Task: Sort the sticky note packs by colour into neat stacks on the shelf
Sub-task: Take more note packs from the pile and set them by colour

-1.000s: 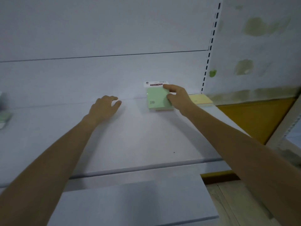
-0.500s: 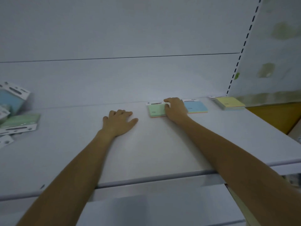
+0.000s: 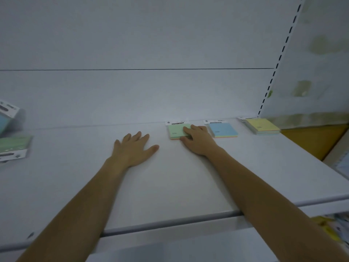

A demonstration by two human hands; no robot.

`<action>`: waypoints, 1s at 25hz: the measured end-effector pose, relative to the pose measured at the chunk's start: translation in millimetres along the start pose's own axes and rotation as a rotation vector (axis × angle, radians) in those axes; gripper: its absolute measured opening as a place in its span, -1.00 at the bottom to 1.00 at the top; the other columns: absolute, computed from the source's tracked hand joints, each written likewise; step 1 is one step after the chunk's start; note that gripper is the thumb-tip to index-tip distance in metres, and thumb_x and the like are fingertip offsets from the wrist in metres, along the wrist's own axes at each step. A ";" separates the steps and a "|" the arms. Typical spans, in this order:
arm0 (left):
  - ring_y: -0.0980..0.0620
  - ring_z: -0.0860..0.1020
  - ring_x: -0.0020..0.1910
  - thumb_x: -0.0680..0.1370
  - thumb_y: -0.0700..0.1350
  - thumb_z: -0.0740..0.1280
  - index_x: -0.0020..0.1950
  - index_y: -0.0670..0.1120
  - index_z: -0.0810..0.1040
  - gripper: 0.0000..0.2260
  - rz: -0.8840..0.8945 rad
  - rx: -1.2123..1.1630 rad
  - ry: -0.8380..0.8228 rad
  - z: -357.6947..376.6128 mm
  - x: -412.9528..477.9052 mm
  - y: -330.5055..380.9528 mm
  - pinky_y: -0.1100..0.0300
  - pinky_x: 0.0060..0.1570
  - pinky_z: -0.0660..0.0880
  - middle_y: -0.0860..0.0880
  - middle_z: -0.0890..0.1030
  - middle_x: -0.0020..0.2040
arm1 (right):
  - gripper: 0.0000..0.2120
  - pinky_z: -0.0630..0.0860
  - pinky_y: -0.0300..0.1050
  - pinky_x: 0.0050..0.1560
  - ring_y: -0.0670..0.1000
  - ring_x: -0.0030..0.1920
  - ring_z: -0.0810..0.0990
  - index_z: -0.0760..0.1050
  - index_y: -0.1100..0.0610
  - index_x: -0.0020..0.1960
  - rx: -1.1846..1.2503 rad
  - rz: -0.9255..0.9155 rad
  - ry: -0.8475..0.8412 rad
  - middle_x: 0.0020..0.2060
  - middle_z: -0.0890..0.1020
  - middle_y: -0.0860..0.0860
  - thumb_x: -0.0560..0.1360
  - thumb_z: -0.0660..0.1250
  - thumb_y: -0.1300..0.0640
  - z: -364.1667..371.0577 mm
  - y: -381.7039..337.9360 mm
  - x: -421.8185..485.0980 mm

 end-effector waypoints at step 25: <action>-0.13 0.58 0.05 0.58 0.02 0.11 0.18 -0.09 0.48 -0.70 0.055 0.300 0.553 -96.9 -98.3 -155.0 0.07 -0.05 0.45 -0.09 0.61 0.09 | -0.66 0.42 -0.07 0.00 0.13 0.04 0.58 0.46 0.10 0.22 -0.228 -0.707 0.279 0.07 0.62 0.09 0.55 0.12 0.00 10.4 -239.7 -18.8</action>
Point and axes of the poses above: each hand's wrist, its own x-axis towards the middle knuckle, its own z-axis out of the palm, y = z × x, the point moved 5 cm from there along x, towards the middle knuckle
